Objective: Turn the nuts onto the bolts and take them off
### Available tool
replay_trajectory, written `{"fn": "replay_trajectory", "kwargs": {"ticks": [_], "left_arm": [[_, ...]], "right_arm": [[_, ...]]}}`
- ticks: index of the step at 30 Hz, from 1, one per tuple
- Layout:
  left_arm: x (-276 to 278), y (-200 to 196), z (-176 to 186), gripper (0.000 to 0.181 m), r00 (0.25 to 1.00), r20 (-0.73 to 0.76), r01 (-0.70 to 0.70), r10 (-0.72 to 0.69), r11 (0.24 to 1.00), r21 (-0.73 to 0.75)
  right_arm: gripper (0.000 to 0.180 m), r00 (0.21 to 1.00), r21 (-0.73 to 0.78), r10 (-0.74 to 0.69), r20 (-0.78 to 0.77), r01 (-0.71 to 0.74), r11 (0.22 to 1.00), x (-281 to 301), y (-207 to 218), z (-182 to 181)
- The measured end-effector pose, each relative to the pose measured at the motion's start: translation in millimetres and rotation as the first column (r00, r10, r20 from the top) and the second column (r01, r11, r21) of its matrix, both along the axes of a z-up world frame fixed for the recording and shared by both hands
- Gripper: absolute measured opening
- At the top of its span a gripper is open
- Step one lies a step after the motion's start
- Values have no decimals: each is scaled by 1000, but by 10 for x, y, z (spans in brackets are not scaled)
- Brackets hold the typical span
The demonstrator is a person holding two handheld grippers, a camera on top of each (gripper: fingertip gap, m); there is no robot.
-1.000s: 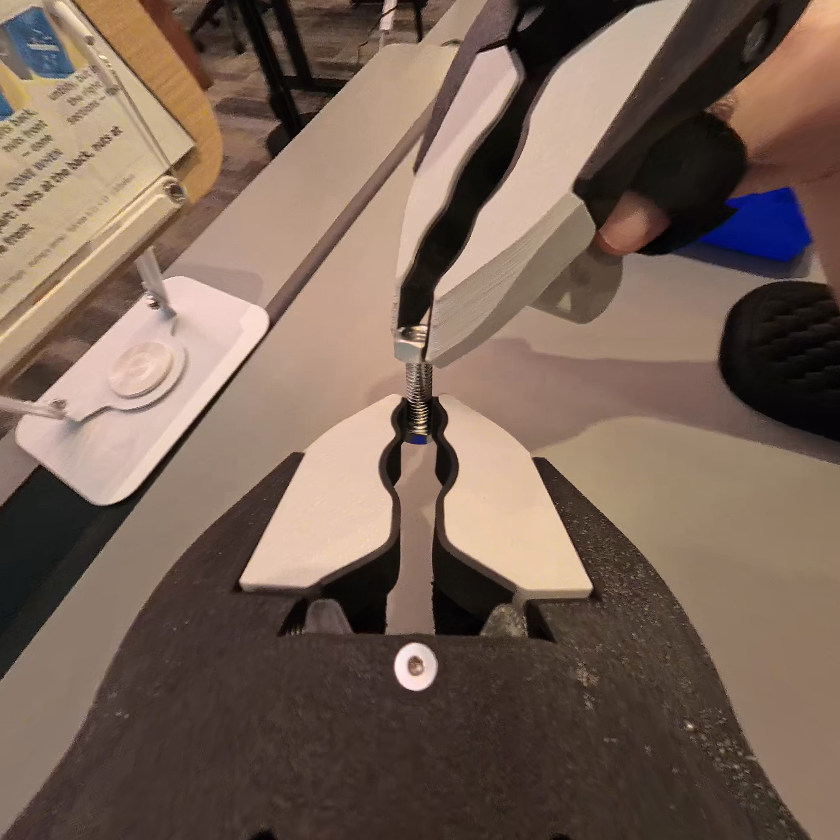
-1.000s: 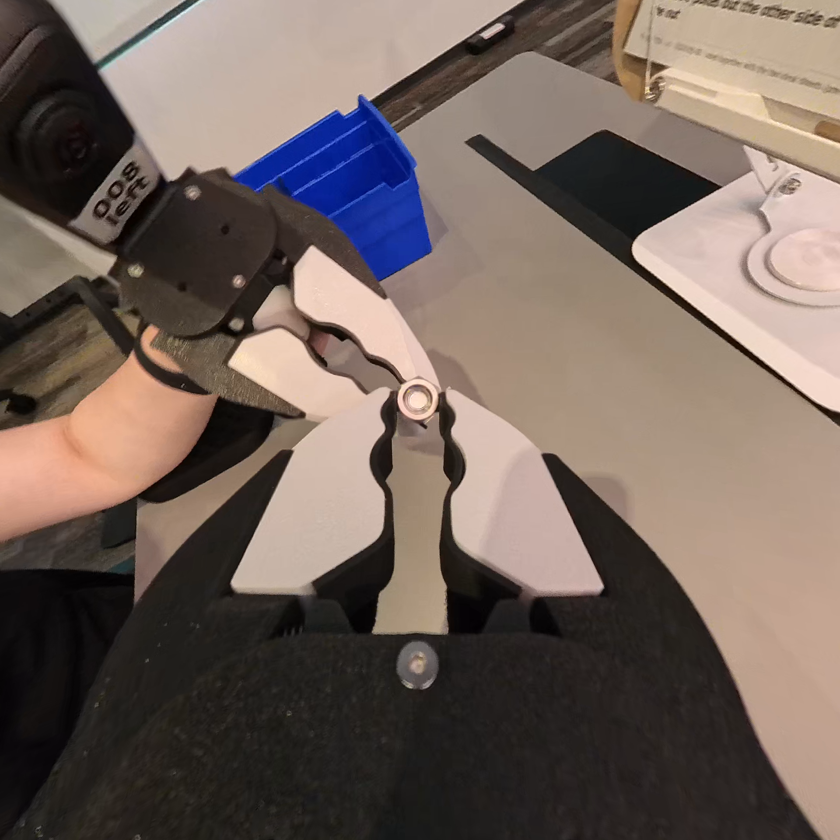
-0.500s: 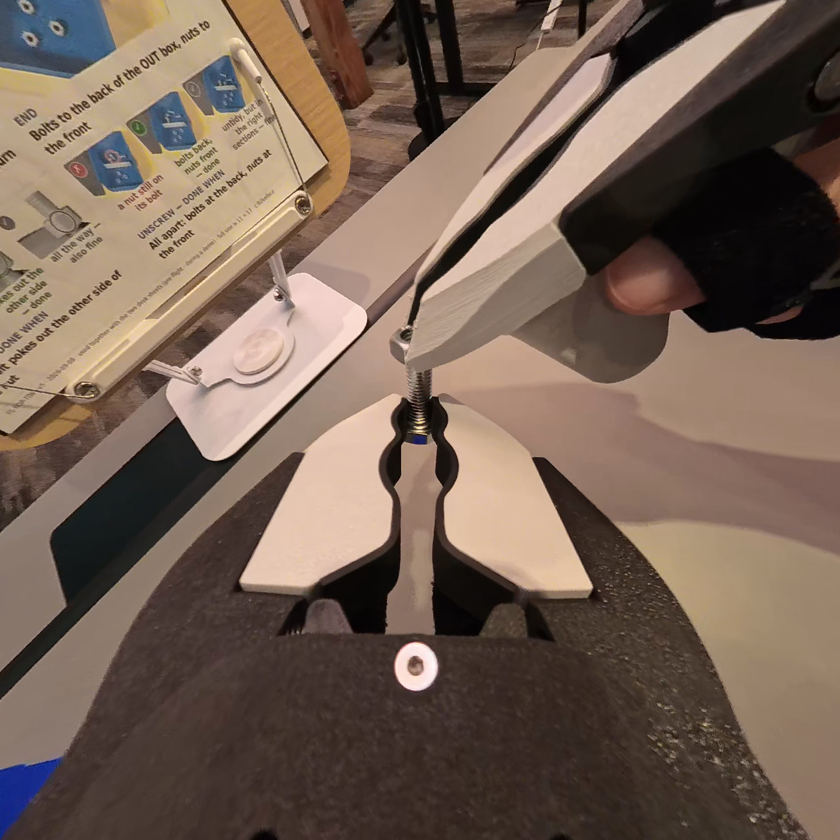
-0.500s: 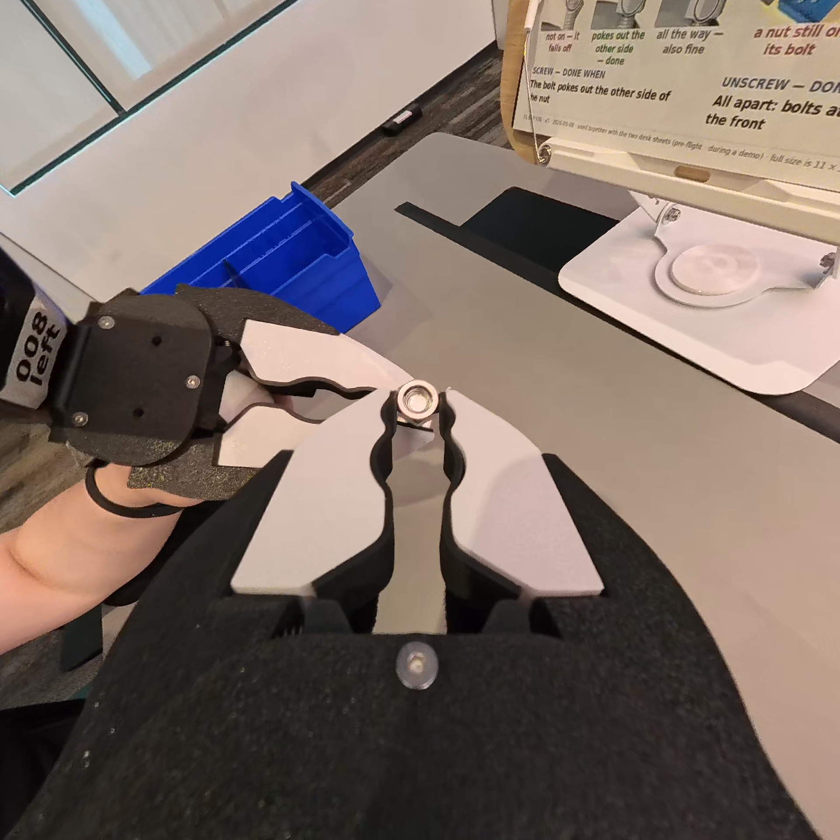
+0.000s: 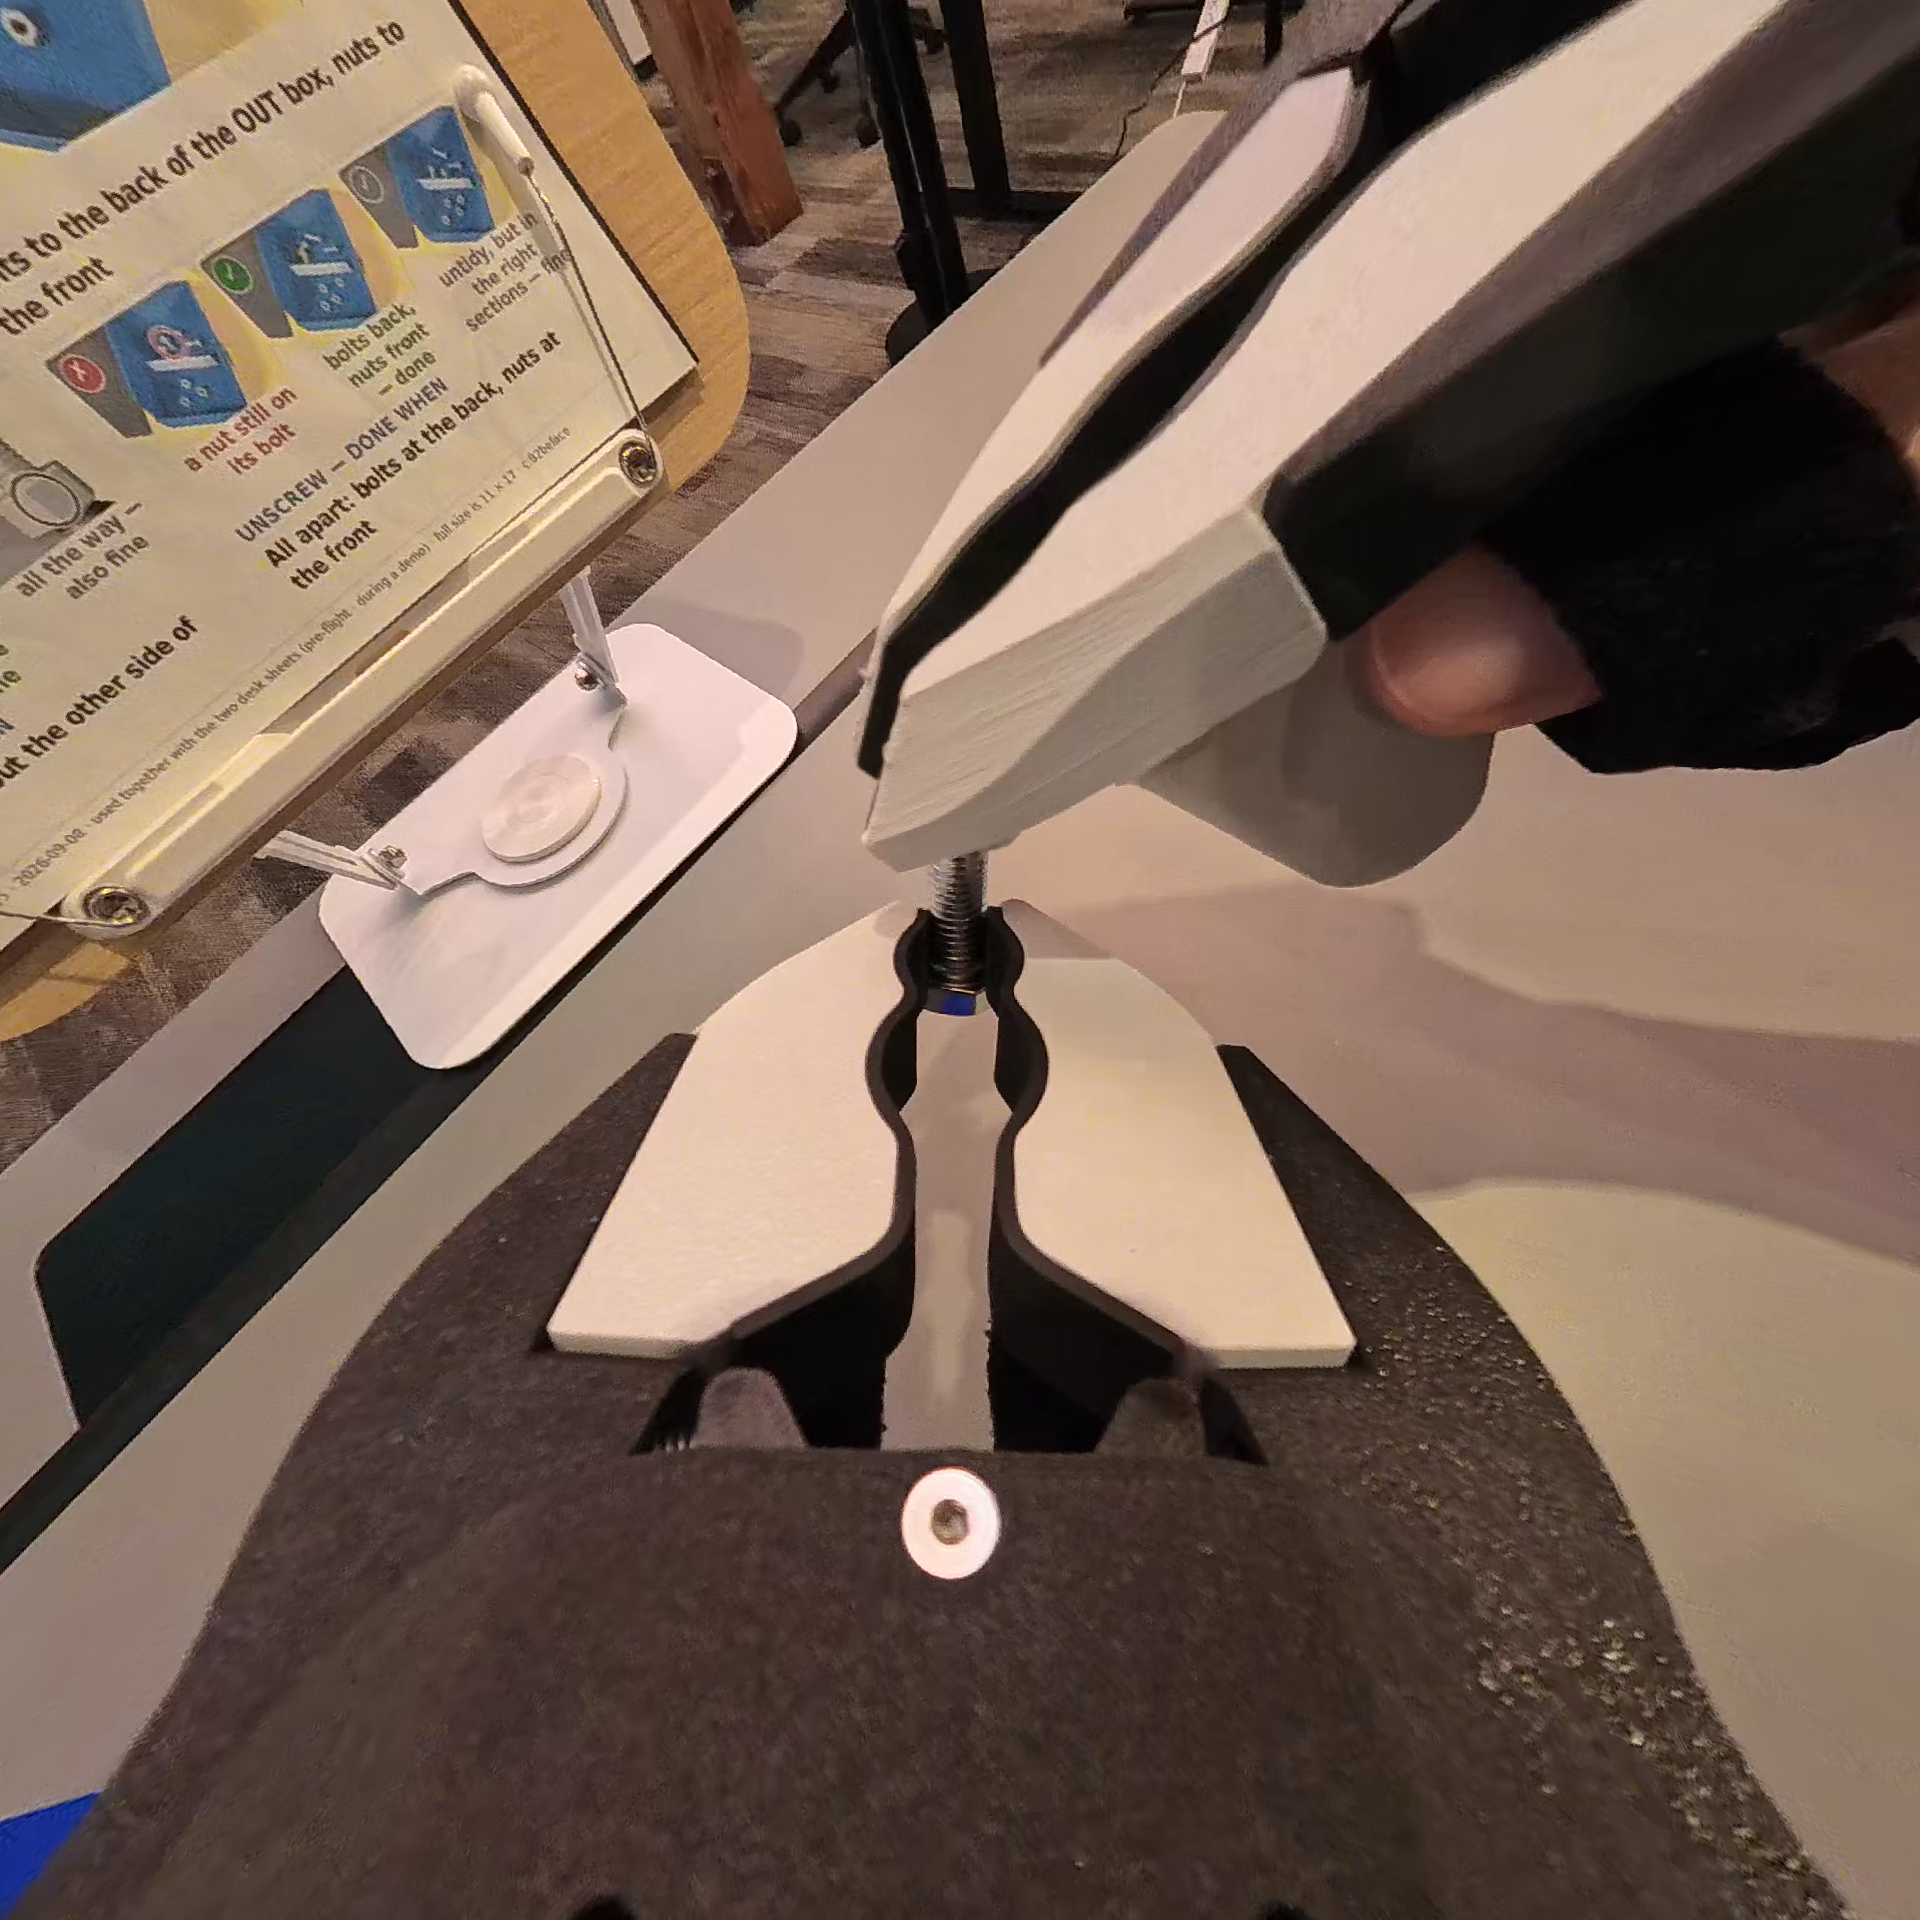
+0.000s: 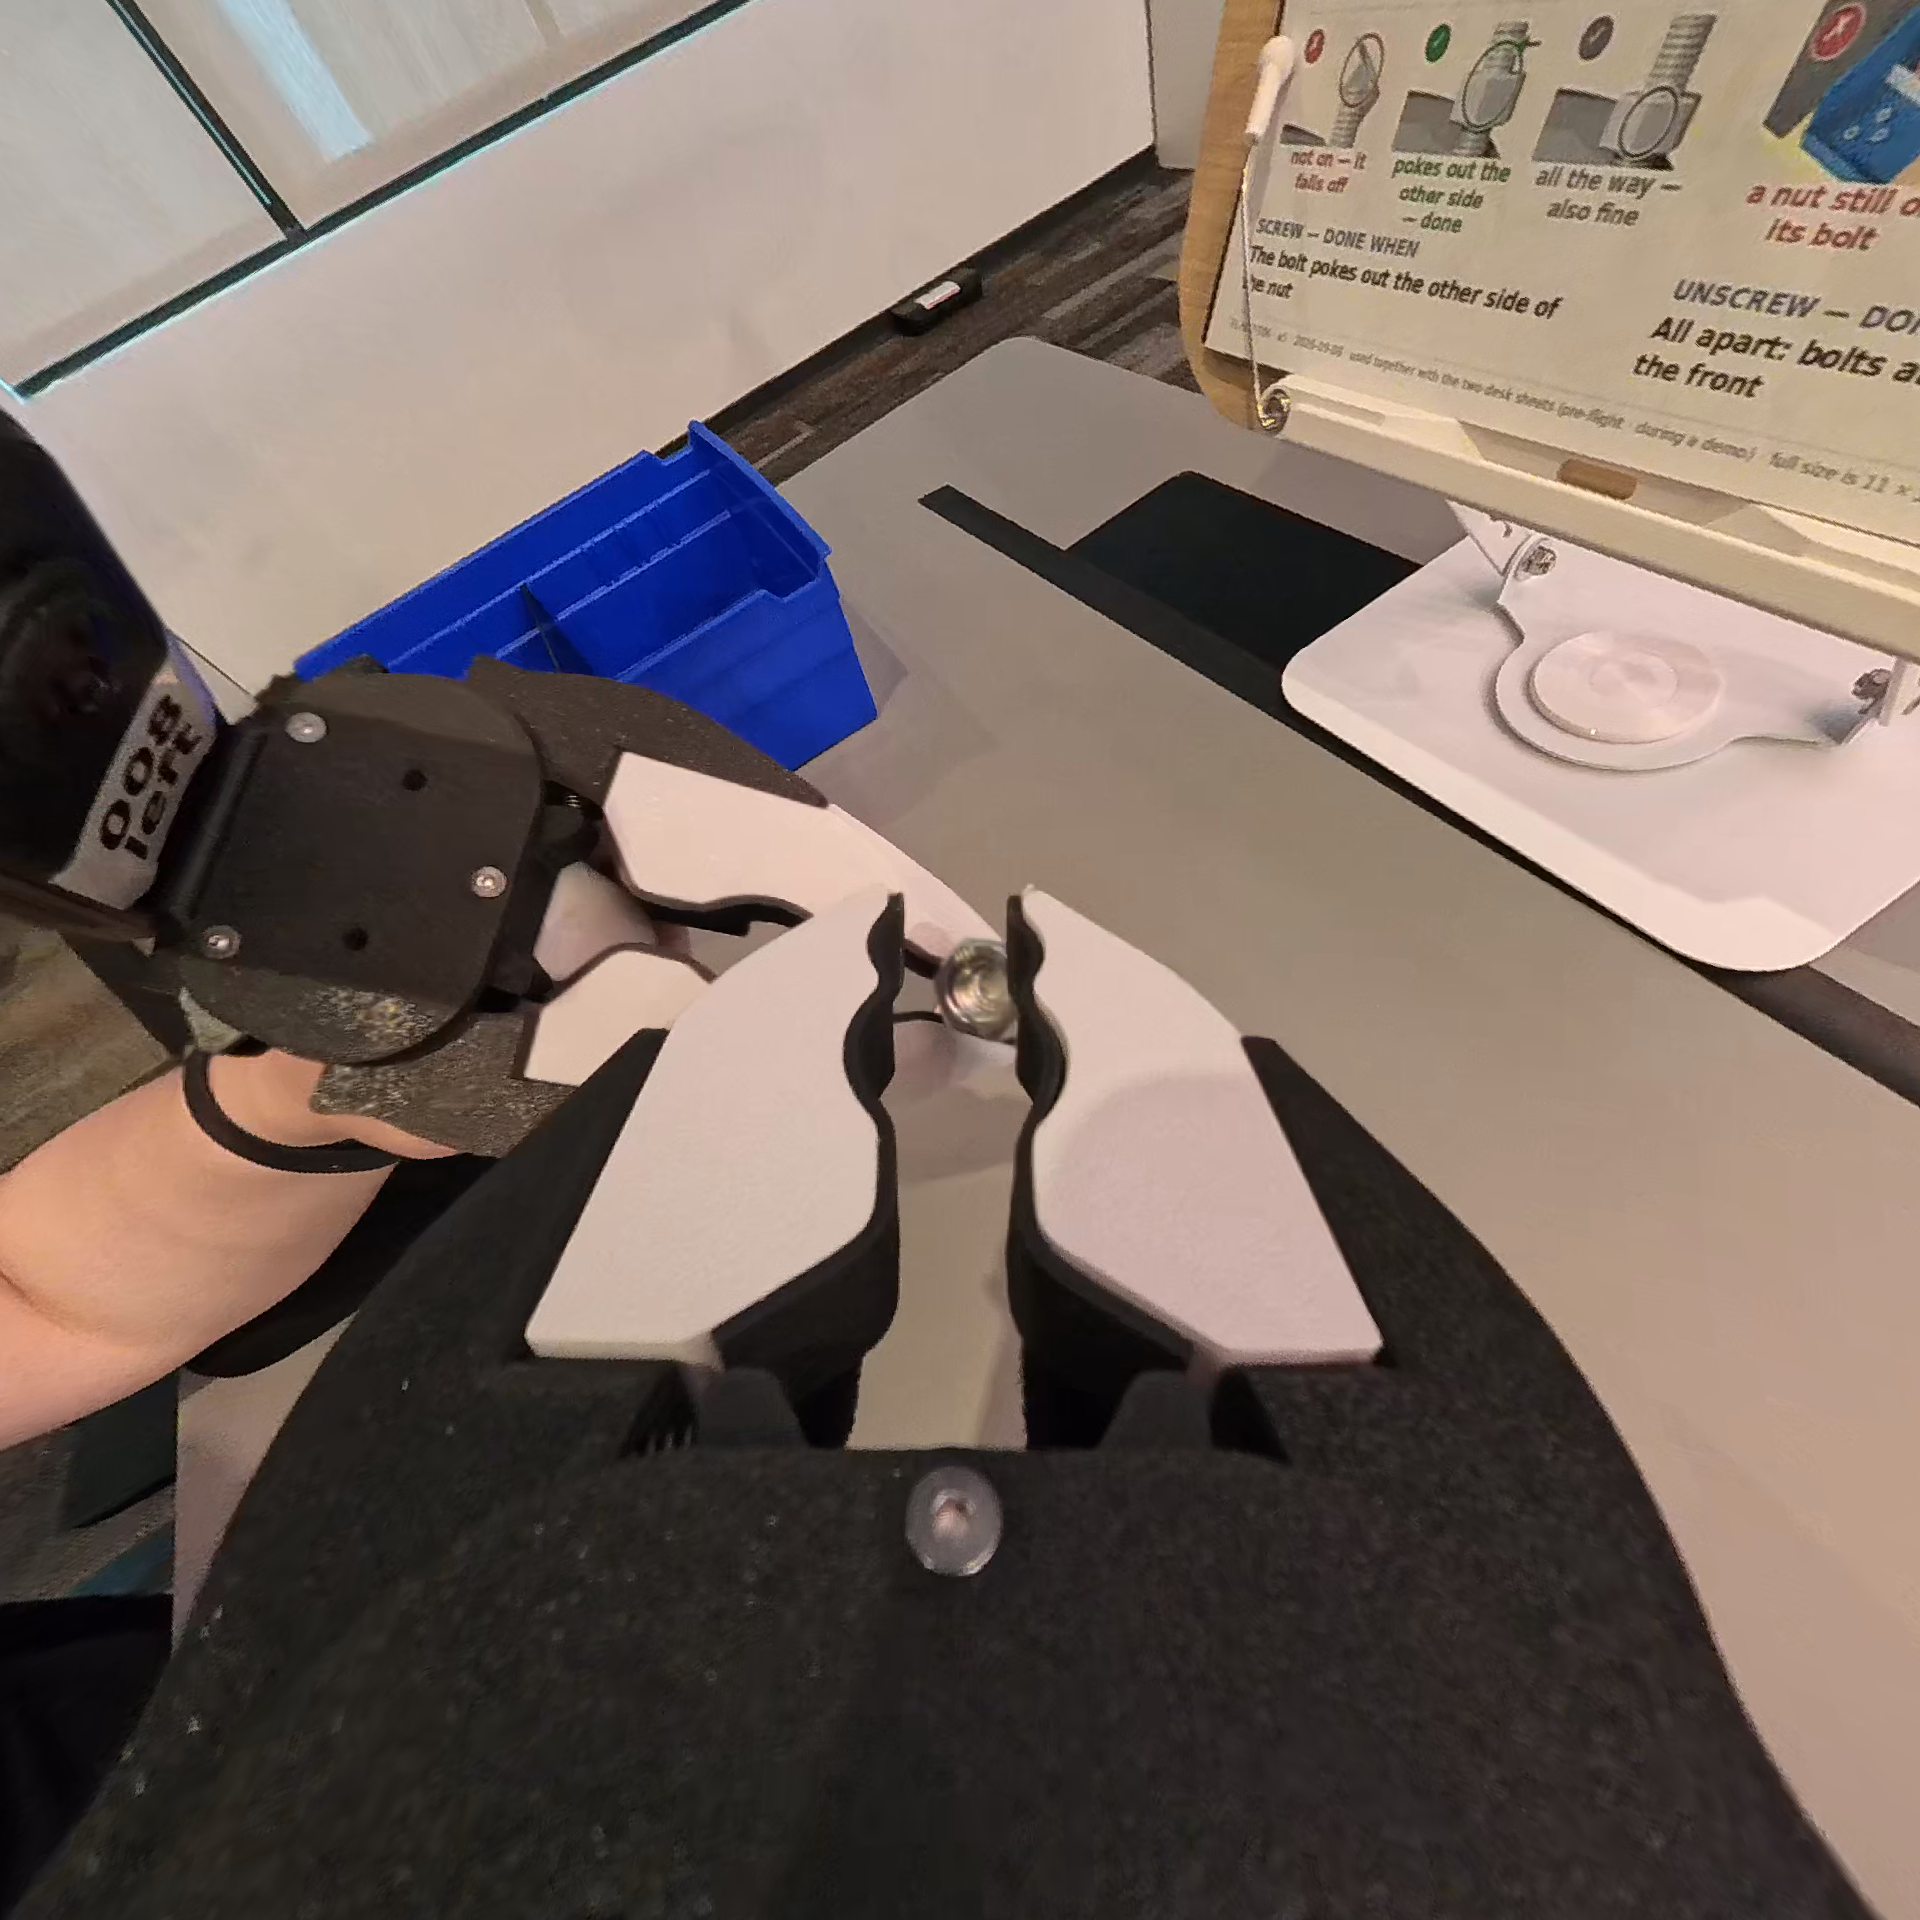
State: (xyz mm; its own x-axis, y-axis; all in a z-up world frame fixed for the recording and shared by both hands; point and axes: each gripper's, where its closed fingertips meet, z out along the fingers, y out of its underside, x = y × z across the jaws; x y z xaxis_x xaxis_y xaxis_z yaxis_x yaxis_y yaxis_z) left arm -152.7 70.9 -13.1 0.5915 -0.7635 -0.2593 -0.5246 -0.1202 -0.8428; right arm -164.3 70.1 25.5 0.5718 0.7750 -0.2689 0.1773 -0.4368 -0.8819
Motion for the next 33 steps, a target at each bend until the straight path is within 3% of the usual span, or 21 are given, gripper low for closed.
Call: {"fn": "replay_trajectory", "kwargs": {"ticks": [9, 15, 19, 21, 25, 33], "left_arm": [[26, -22, -6, 9, 997, 71, 33, -29, 997, -64], [-98, 72, -7, 9, 997, 75, -8, 13, 998, -68], [-136, 93, -7, 9, 996, 91, -14, 22, 996, -83], [-145, 97, 2, 9, 996, 86, -14, 20, 997, -79], [-164, 105, 25, 9, 996, 82, -17, 23, 997, -73], [-229, 98, 122, 9, 994, 107, -5, 14, 997, -81]], "right_arm": [[14, 999, 64, -11, 39, 8, 998, 42, 34, 23], [11, 993, 110, 11, -116, 2, 994, 212, 212, 38], [5, 983, 115, 66, -168, -47, 992, 350, 363, -272], [5, 990, 80, 54, -128, -44, 996, 435, 386, -354], [5, 998, 135, 68, 2, -67, 989, 586, 225, -138], [6, 942, 169, 97, 323, -158, 973, 1036, -612, 283]]}}
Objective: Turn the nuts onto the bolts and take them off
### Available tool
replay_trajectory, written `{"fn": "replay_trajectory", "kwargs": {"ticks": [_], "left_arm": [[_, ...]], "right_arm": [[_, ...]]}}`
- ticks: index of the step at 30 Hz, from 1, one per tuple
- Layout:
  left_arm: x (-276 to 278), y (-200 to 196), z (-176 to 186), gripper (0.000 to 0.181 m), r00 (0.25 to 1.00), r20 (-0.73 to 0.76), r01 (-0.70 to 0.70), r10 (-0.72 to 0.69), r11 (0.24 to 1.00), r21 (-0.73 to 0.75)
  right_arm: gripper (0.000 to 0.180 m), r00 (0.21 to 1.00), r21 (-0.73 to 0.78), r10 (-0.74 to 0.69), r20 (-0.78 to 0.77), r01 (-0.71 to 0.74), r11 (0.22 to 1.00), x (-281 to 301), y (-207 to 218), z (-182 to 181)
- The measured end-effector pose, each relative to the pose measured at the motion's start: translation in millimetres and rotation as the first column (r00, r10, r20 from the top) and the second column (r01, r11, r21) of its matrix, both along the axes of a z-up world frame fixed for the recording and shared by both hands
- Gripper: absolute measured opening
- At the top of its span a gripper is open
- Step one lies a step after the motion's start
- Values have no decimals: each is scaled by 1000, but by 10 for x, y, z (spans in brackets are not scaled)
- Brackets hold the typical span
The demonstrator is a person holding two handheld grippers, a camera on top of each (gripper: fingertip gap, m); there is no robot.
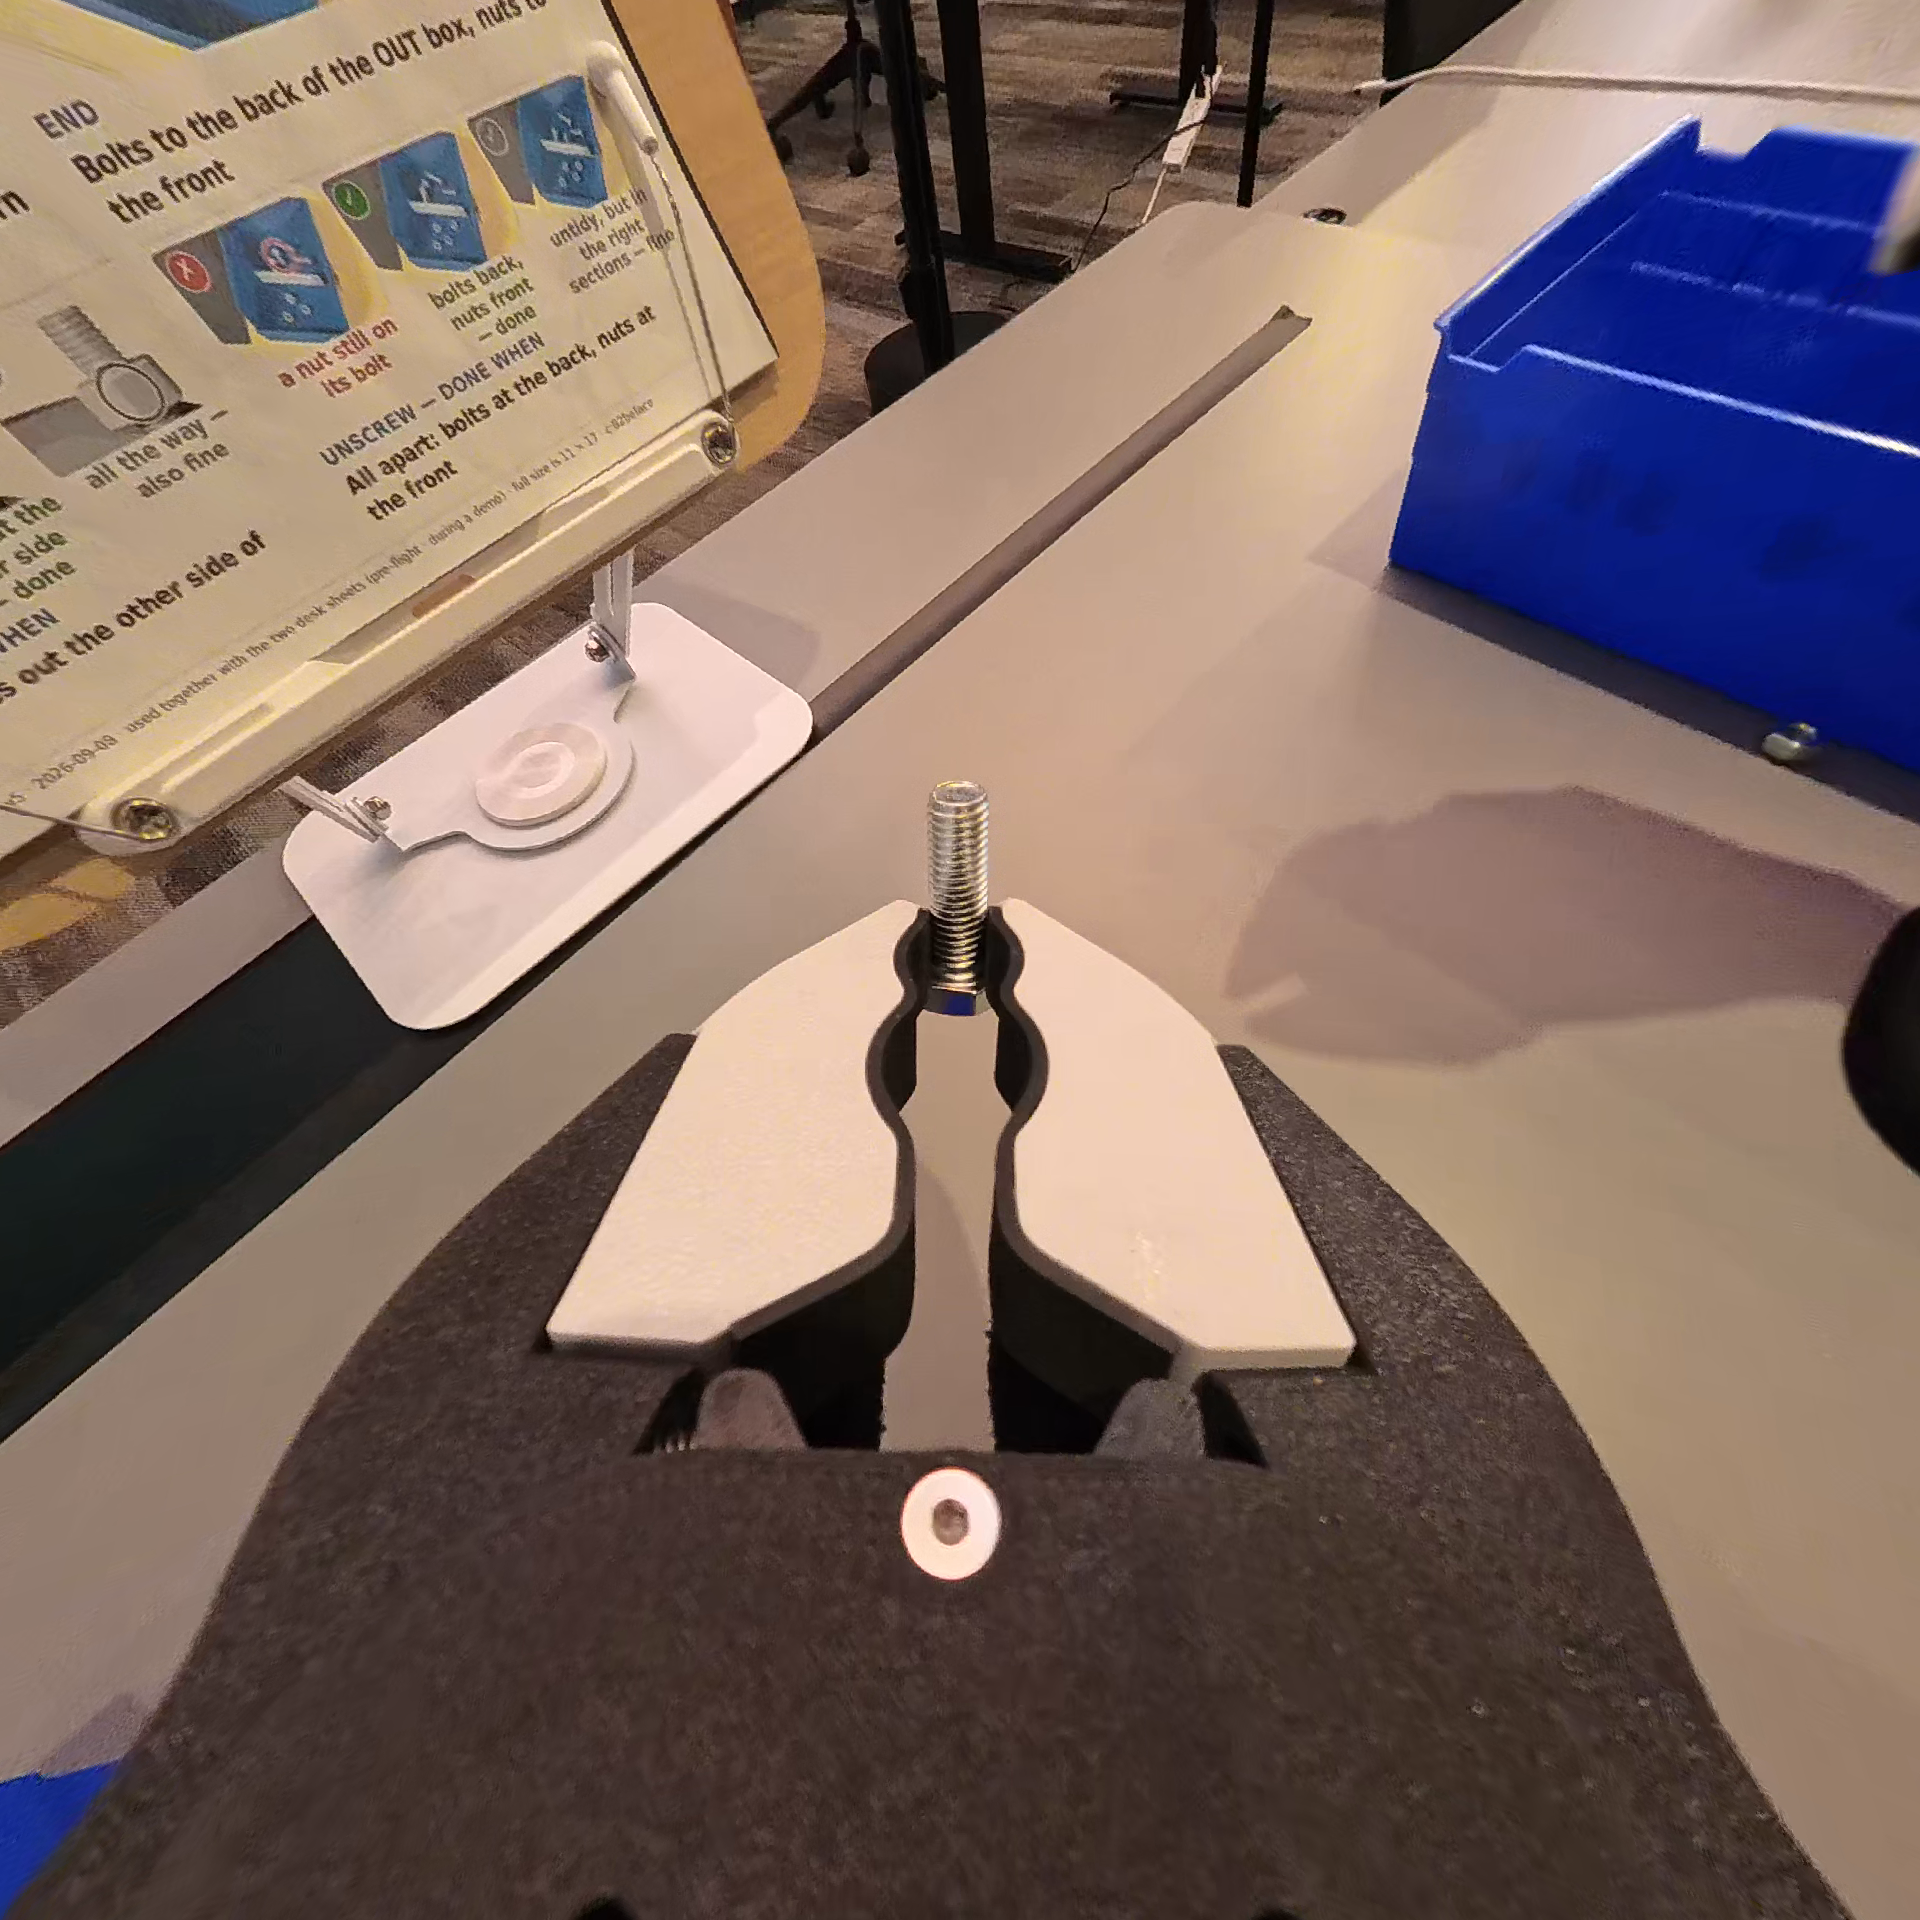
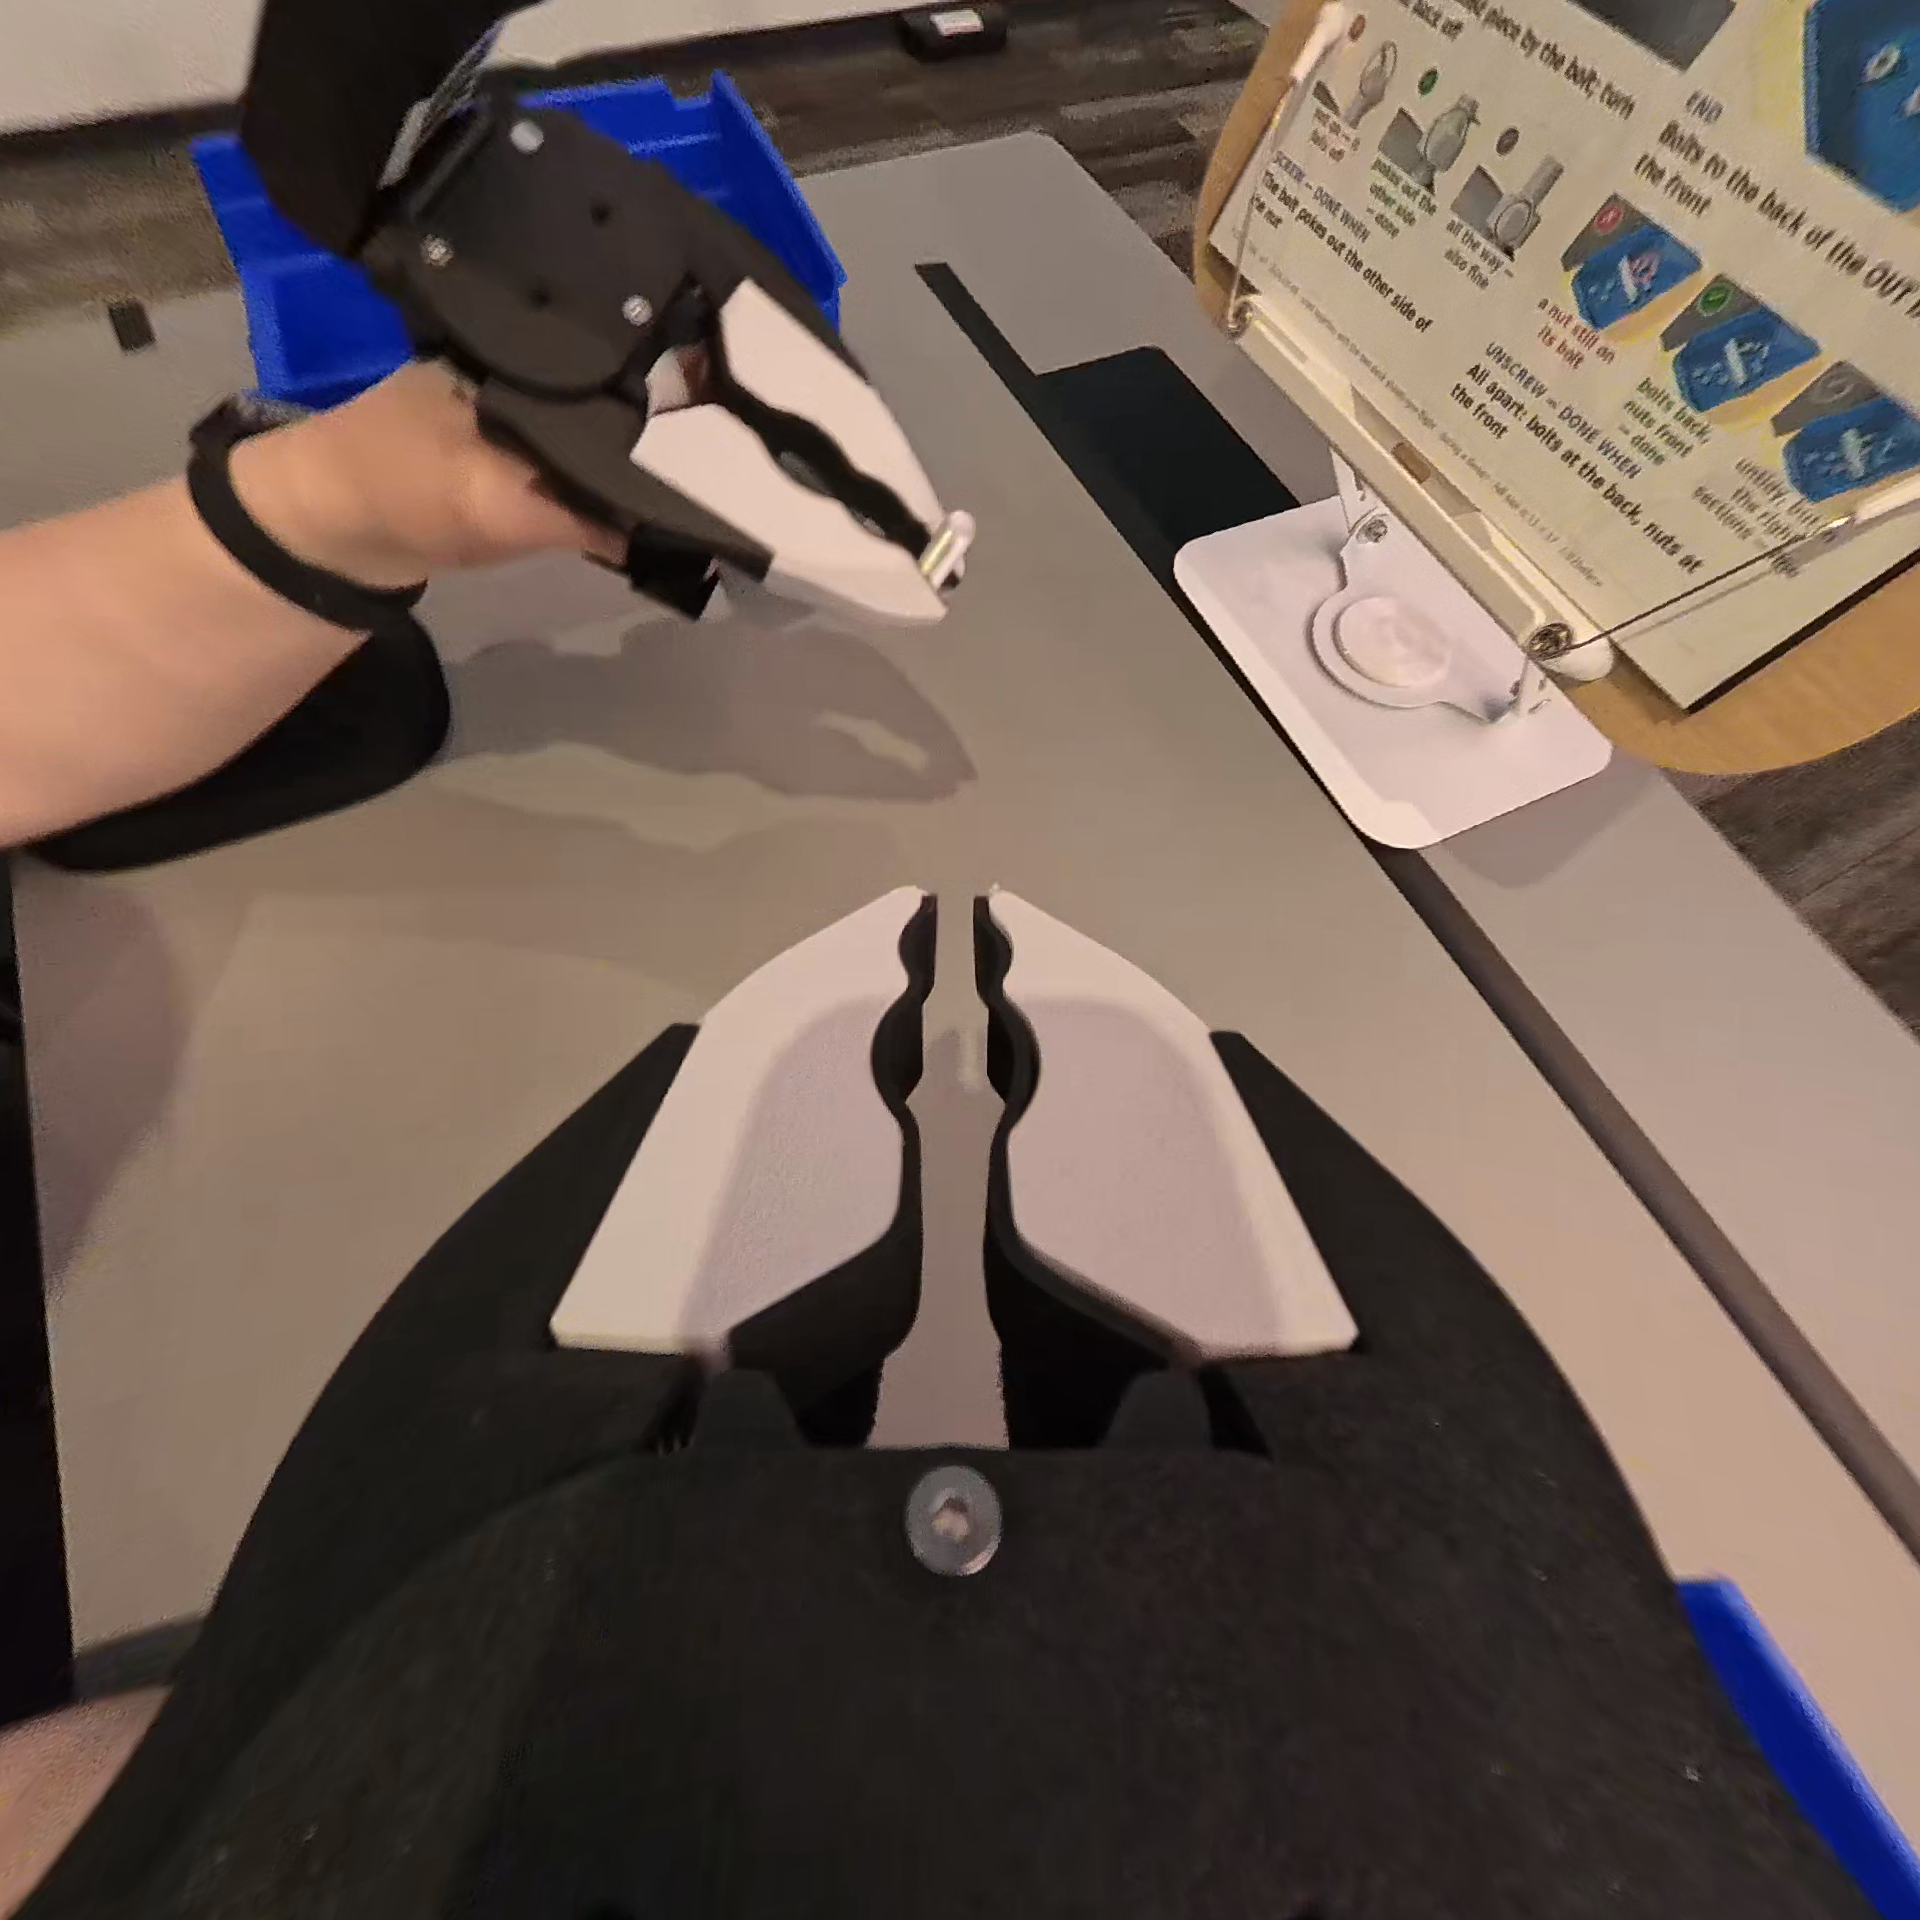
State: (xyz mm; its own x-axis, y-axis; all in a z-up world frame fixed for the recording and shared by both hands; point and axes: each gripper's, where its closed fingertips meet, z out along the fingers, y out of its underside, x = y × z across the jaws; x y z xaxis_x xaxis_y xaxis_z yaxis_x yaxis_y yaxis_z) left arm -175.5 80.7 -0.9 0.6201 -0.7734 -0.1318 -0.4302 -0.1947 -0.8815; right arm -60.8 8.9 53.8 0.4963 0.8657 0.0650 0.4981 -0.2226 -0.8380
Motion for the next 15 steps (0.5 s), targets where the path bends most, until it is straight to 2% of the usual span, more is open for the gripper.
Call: {"fn": "replay_trajectory", "kwargs": {"ticks": [3, 7, 10, 13, 15], "left_arm": [[-7, -7, 18, 9, 999, 31, 16, -16, 1000, -26], [0, -30, 14, 9, 998, 41, 40, -38, 998, -45], [-12, -42, 37, 9, 998, 32, 52, -50, 998, -43], [-28, -47, 92, 9, 997, 54, 56, -53, 998, -41], [-49, -47, 121, 9, 997, 64, 55, -52, 998, -41]], "right_arm": [[6, 987, 1, 88, 133, -89, 996, 104, -180, -59], [6, 887, -157, 193, 420, -138, 978, 371, -324, -535], [3, 692, -371, 337, 638, -108, 923, 812, -639, -1119], [1, 480, -468, 419, 771, -19, 884, 1318, -861, -1527], [5, 395, -481, 441, 806, 4, 877, 1535, -916, -1657]]}}
